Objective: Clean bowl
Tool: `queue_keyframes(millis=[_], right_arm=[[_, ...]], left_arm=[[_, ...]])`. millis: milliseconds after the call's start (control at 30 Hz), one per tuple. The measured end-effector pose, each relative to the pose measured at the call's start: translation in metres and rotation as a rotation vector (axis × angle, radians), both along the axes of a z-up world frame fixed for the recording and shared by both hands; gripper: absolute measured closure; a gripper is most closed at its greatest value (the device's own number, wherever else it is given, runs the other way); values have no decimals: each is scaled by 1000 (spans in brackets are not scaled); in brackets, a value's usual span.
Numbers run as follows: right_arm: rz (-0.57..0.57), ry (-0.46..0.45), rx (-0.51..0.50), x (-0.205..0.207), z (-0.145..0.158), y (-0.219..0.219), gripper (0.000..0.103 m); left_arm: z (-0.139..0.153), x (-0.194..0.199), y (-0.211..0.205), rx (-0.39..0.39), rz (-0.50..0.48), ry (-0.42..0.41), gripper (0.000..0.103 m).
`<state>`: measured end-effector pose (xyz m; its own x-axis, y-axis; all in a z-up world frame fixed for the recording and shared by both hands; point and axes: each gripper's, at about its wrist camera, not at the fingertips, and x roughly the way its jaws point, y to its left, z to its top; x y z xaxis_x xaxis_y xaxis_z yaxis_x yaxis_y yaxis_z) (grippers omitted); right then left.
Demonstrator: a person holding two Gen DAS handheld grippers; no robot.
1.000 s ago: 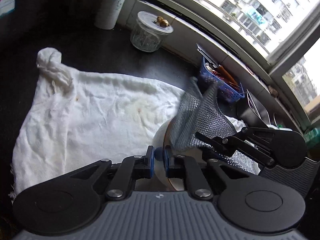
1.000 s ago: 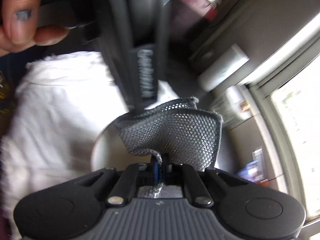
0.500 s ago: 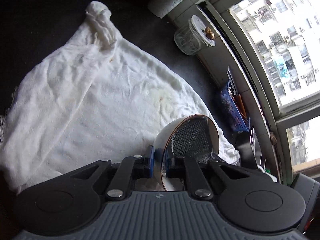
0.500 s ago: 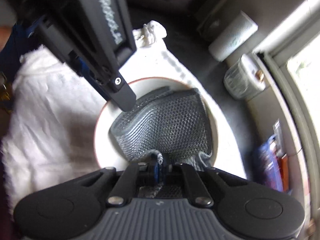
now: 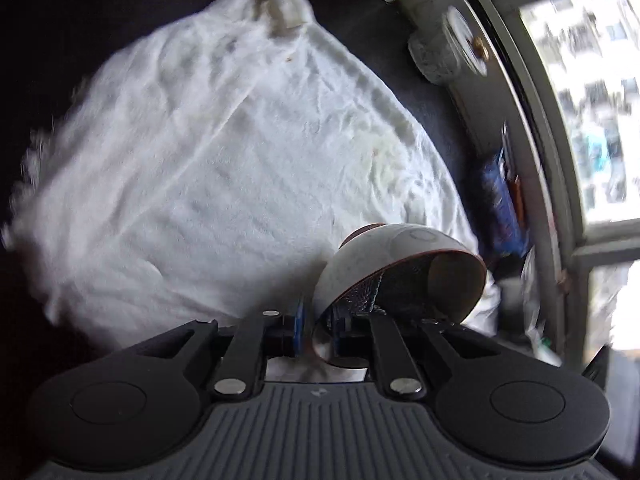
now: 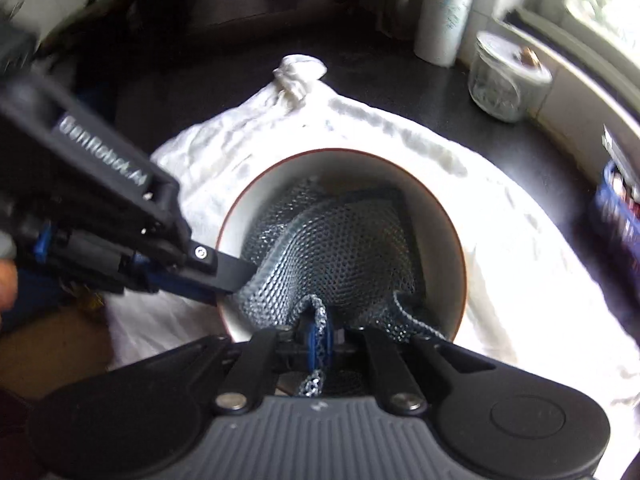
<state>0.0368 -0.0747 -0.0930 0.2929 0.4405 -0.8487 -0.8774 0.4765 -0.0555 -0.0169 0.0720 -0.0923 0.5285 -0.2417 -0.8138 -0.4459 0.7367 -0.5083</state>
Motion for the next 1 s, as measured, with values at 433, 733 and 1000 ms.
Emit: queue_keyframes(millis=[433, 733, 1000], right_arm=[[141, -176, -64, -26, -8, 7, 98], [59, -298, -110, -13, 1, -2, 98], [-8, -69, -44, -2, 0, -4, 98]], left_arm=[[41, 27, -39, 452, -418, -151, 93], [-6, -8, 6, -80, -16, -102, 93], [-53, -35, 18, -398, 260, -35, 93]])
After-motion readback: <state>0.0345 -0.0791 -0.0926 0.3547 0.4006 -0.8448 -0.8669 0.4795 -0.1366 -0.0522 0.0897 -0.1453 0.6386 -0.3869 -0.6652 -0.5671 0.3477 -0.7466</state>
